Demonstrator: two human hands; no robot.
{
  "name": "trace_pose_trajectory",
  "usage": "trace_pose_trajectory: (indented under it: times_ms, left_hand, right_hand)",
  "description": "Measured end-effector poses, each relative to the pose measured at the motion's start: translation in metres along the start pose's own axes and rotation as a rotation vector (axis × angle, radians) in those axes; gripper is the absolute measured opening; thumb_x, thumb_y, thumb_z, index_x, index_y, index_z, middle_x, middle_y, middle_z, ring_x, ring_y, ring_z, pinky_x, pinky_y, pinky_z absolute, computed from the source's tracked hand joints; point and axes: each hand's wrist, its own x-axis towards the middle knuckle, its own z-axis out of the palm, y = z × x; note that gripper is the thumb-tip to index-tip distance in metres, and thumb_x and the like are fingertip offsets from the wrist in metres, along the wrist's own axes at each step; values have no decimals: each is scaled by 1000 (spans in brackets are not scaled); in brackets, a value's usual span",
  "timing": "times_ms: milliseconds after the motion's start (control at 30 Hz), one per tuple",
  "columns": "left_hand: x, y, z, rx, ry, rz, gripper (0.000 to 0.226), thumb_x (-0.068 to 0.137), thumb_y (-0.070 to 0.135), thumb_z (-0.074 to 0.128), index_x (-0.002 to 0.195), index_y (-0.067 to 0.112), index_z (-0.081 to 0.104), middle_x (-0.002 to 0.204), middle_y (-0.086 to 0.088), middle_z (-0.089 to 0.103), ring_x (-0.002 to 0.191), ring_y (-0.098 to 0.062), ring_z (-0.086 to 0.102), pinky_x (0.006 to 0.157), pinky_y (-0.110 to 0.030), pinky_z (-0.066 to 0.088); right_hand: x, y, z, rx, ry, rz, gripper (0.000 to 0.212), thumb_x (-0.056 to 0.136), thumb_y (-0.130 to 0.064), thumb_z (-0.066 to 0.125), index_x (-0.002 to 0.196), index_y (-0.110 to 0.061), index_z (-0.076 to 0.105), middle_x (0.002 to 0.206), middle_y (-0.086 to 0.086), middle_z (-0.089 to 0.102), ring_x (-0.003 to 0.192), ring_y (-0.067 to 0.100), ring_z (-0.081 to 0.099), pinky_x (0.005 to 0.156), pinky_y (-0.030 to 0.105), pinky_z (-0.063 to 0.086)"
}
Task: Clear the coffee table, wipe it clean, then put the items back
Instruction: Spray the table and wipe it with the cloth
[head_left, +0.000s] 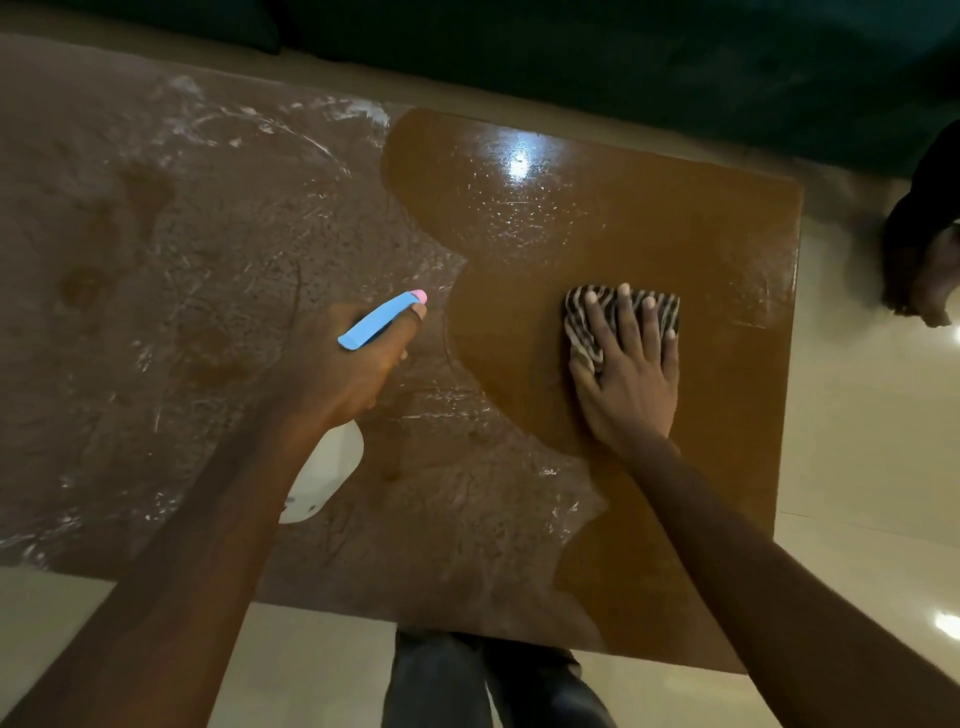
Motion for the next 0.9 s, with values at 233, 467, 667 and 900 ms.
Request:
trace_pose_trajectory:
  times_ms: [233, 467, 667, 900]
  left_hand:
    - [2, -11, -19, 18, 45, -36, 64, 81, 71, 53, 84, 8, 64, 85, -21, 67, 82, -37, 66, 69, -44, 57]
    - [3, -31, -45, -60, 75, 12, 54, 86, 62, 56, 76, 10, 65, 76, -17, 66, 66, -33, 62, 59, -40, 54]
    - [1, -50, -62, -100, 96, 153, 57, 91, 48, 57, 80, -8, 61, 76, -31, 59, 65, -38, 54, 46, -32, 42]
    - [7, -53, -70, -135, 33, 83, 49, 84, 57, 58, 74, 9, 64, 69, -16, 60, 53, -19, 54, 50, -30, 46]
  right_hand:
    - [48, -32, -4, 24, 28, 38, 65, 99, -60, 25, 157, -45, 0, 167, -6, -9, 153, 20, -14, 123, 47, -3]
    - [87, -110, -2, 38, 20, 18, 66, 99, -63, 24, 157, -42, 1, 167, -2, -10, 153, 25, -15, 122, 50, -7]
    - [46, -181, 30, -56, 17, -423, 64, 98, -60, 29, 157, -39, 16, 168, -1, 6, 154, 26, 0, 122, 49, 2]
    - [-16, -83, 35, -202, -20, -600, 65, 97, -64, 25, 157, -42, 14, 166, -4, 14, 153, 23, 12, 121, 51, 17]
